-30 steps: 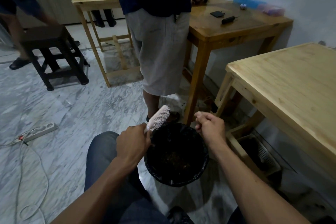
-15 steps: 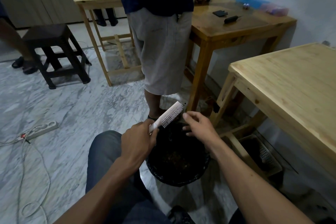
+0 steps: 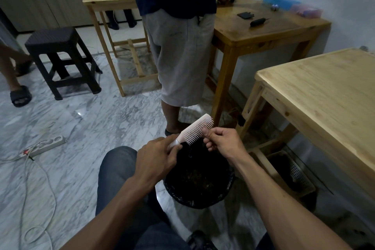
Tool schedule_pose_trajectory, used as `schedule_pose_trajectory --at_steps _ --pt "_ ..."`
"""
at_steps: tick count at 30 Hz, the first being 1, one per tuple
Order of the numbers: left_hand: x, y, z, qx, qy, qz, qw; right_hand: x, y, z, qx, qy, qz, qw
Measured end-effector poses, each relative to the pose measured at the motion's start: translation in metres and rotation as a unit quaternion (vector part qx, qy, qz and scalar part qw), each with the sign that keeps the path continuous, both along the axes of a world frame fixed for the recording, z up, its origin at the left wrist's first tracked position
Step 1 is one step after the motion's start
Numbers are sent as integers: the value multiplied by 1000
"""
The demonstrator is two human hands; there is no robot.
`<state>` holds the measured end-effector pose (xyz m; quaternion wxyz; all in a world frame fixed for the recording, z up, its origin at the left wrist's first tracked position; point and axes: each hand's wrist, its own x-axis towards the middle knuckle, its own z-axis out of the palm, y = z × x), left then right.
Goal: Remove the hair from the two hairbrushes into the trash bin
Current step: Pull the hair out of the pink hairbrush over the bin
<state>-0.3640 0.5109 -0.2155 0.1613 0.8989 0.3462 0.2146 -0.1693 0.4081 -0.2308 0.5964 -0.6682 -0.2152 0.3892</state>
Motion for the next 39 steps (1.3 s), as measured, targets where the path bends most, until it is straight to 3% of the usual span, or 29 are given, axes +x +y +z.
schedule_pose_trajectory --at_steps 8,14,19,24,28,32,34,36,39 --pt "-4 9 -5 -40 19 85 995 3 -13 -11 -64 -50 14 997" --pt "-3 3 -3 -72 14 89 993 0 -13 -20 -200 -155 140 957" --pt "0 1 -1 -85 21 88 992 -6 -9 -18 -195 -98 101 971" --pt "2 -1 1 -101 20 95 990 0 -9 -12 -260 -221 215 915" --pt "3 -3 0 -97 28 80 992 1 -11 -19 -185 -132 47 973" --pt "2 -5 -3 -80 5 40 996 0 -13 -6 -197 -227 25 953" --pt "2 -6 -5 -70 -16 24 997 0 -10 -5 -168 -184 43 968" --pt "4 -7 -6 -67 -25 14 997 -2 -6 -3 -102 -58 64 991" --pt "6 -8 -4 -60 -32 0 998 -3 -3 2 -6 94 61 994"
